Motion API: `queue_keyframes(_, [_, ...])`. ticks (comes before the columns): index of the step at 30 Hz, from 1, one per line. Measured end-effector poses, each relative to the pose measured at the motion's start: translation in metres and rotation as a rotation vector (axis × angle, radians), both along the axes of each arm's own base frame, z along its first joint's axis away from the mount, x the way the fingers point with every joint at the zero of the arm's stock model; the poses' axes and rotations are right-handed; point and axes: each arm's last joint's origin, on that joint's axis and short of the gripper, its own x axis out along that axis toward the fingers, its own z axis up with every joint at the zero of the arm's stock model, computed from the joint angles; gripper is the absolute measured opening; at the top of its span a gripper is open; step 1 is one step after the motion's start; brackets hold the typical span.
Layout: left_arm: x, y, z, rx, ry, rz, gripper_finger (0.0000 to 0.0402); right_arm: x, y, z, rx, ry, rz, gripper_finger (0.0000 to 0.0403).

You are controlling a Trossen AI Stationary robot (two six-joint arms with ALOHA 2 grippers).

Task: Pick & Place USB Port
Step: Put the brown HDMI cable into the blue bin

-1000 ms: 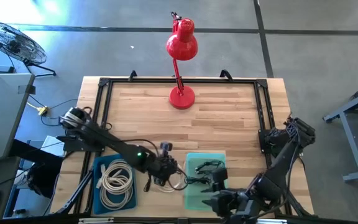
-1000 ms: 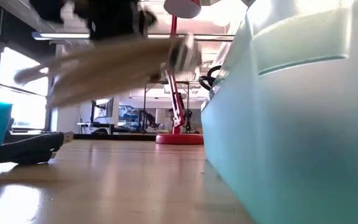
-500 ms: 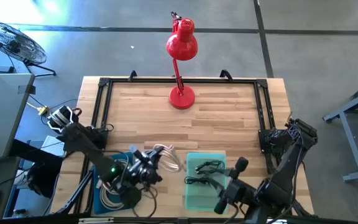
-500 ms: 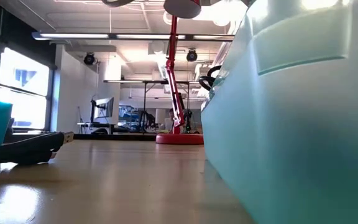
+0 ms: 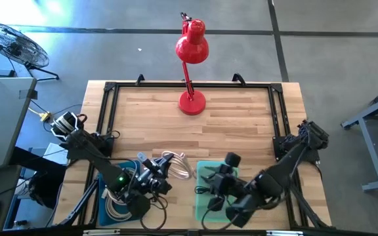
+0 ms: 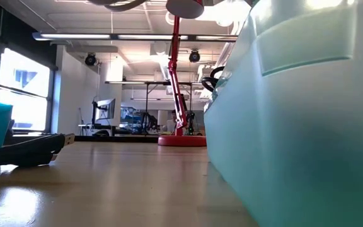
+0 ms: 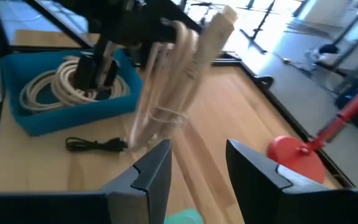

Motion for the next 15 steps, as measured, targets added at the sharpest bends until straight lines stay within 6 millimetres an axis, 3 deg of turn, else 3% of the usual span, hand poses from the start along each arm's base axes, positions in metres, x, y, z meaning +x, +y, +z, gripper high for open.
queue_keyframes(9, [0.0,0.0,0.0,0.006,0.007,0.0,0.001,0.031,-0.009,0.011,0.114,0.002,0.22,0.0144])
queue_keyframes(15, [0.0,0.0,-0.001,0.006,0.015,-0.012,0.001,0.04,-0.021,0.012,0.105,0.011,0.219,0.0144])
